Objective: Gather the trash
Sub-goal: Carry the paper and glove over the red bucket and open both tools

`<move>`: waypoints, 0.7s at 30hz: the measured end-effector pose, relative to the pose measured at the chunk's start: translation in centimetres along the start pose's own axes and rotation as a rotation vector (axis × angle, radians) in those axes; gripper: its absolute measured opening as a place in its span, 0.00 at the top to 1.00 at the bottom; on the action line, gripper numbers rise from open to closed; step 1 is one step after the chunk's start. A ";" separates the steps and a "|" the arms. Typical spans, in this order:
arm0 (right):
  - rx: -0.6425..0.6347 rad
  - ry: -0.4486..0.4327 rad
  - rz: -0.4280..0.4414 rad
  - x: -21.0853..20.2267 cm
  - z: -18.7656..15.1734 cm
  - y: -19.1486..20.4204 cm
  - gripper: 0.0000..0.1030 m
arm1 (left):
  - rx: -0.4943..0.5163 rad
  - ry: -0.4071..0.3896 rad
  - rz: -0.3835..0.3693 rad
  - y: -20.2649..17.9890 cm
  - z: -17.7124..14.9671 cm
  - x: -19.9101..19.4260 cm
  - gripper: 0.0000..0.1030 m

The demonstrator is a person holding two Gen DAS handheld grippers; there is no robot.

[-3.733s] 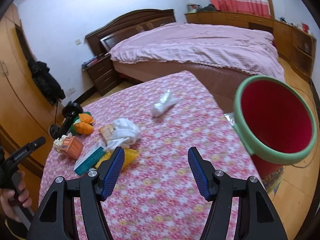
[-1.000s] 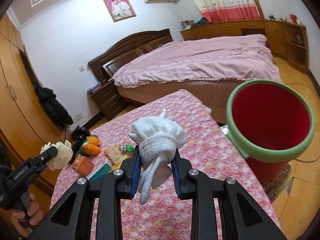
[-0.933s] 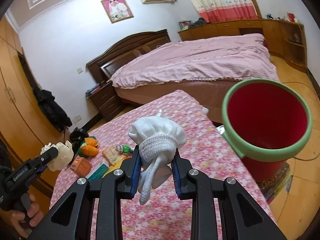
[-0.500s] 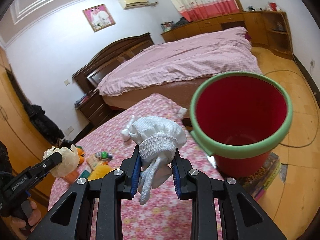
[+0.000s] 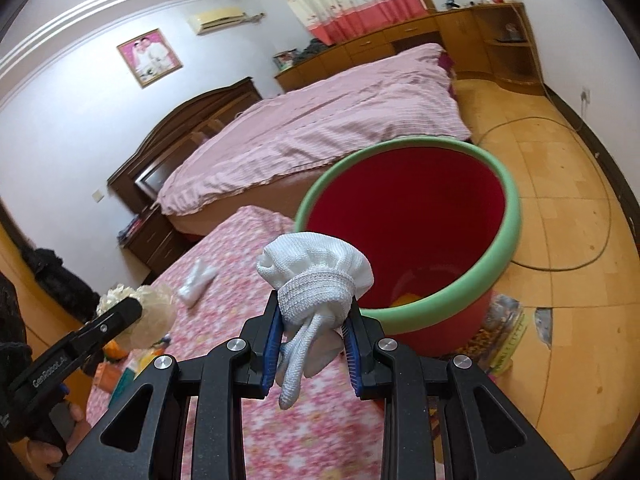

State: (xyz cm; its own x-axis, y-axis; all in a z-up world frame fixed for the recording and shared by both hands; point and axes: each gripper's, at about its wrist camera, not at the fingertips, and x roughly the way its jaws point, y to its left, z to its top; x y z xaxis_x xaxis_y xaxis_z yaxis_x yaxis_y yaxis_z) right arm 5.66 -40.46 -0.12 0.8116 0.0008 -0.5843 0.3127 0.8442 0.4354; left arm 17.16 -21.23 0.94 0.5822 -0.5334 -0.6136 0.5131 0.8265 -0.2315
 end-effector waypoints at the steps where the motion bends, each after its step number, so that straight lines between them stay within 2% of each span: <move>1: 0.008 -0.003 -0.008 0.1 0.2 -0.6 0.73 | 0.010 0.009 -0.005 -0.5 0.3 0.9 0.54; 11: 0.019 0.003 -0.086 2.1 2.6 -4.2 0.72 | 0.057 0.078 -0.086 -4.6 1.3 7.6 0.54; 18: 0.016 0.021 -0.125 3.8 3.3 -6.0 0.71 | 0.090 0.121 -0.098 -6.6 1.2 10.8 0.54; 21: 0.020 0.028 -0.134 4.2 3.5 -6.8 0.70 | 0.093 0.141 -0.095 -7.0 0.9 11.7 0.50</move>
State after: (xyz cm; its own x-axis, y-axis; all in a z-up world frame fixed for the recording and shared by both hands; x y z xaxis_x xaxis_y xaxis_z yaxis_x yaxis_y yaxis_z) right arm 8.69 -48.03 -3.15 0.7481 -0.0962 -0.6565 0.4272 0.8269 0.3658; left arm 20.99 -33.45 -3.92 0.4375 -0.5724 -0.6935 0.6213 0.7500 -0.2271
